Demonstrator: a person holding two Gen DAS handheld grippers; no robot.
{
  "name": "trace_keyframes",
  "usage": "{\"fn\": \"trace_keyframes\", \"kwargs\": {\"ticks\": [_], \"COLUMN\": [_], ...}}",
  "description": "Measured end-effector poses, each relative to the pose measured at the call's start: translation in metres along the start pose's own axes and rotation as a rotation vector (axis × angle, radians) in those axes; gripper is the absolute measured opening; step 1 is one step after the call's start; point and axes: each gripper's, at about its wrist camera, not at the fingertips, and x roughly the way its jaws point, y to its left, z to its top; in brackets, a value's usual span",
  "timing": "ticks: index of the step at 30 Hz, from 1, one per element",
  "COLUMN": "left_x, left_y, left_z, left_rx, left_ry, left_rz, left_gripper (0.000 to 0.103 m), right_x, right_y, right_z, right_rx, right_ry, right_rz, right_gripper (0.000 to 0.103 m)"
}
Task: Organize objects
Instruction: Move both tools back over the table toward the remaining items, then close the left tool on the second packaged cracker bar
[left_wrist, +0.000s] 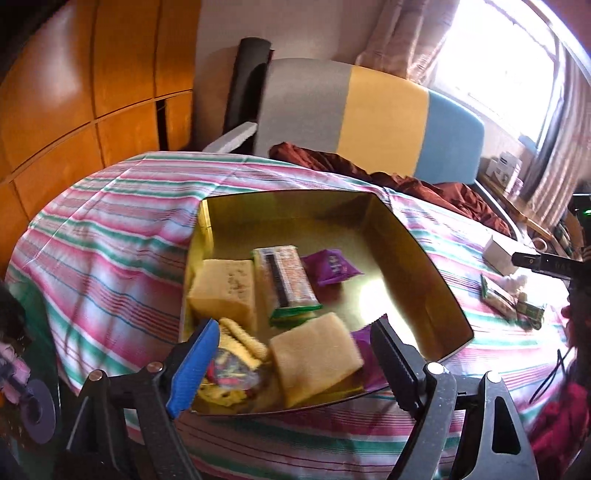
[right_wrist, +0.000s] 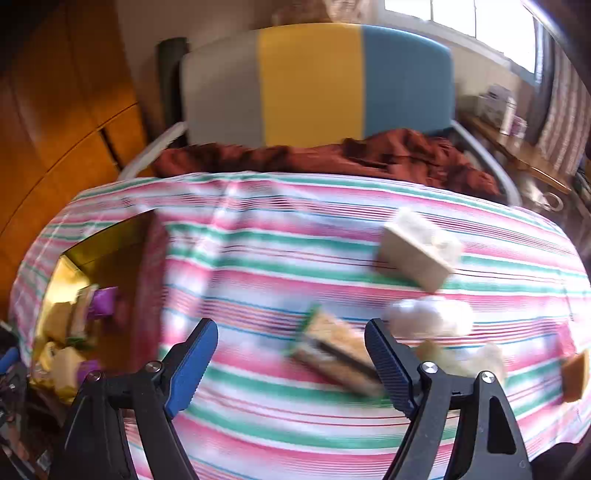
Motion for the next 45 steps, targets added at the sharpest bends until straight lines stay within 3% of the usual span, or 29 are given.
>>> {"fn": "trace_keyframes", "kwargs": {"ticks": [5,9,11,17,20,27,29,34,41,45], "left_x": [0.001,0.001,0.002,0.007,0.013,0.048,0.064,0.102,0.126,0.141], "left_y": [-0.028,-0.057,-0.074,-0.143,-0.18,-0.263,-0.279,-0.302,-0.334,-0.35], "left_z": [0.005,0.009,0.012,0.02,0.023,0.022,0.021,0.021,0.023,0.022], "left_rx": [0.062,0.131,0.165,0.283,0.359,0.641,0.695,0.771,0.933,1.03], "left_ry": [-0.002,-0.002,0.001,0.013,0.029,0.088,0.125,0.213,0.212,0.23], "left_rz": [-0.039,-0.081,-0.108,-0.231,-0.274,-0.316,-0.339,-0.339,-0.364,-0.416], "left_gripper": [0.087,0.087,0.087,0.088,0.089,0.098,0.102,0.103,0.103,0.103], "right_x": [0.009,0.021,0.014,0.009,0.004,0.007,0.007,0.008,0.01,0.011], "right_y": [-0.085,-0.146,-0.157,-0.149,-0.143,-0.145,-0.149,-0.16,-0.171,-0.173], "right_z": [-0.007,-0.032,-0.033,-0.029,-0.026,-0.025,-0.026,-0.028,-0.031,-0.032], "right_rx": [0.178,0.482,0.545,0.504,0.479,0.496,0.516,0.571,0.626,0.637], "right_ry": [-0.002,0.05,-0.001,-0.017,-0.045,-0.038,-0.038,-0.038,-0.036,-0.027], "right_rz": [-0.097,-0.026,0.011,0.031,0.082,0.105,0.107,0.107,0.117,0.117], "right_gripper": [0.083,0.083,0.083,0.083,0.083,0.083,0.083,0.083,0.083,0.083]}}
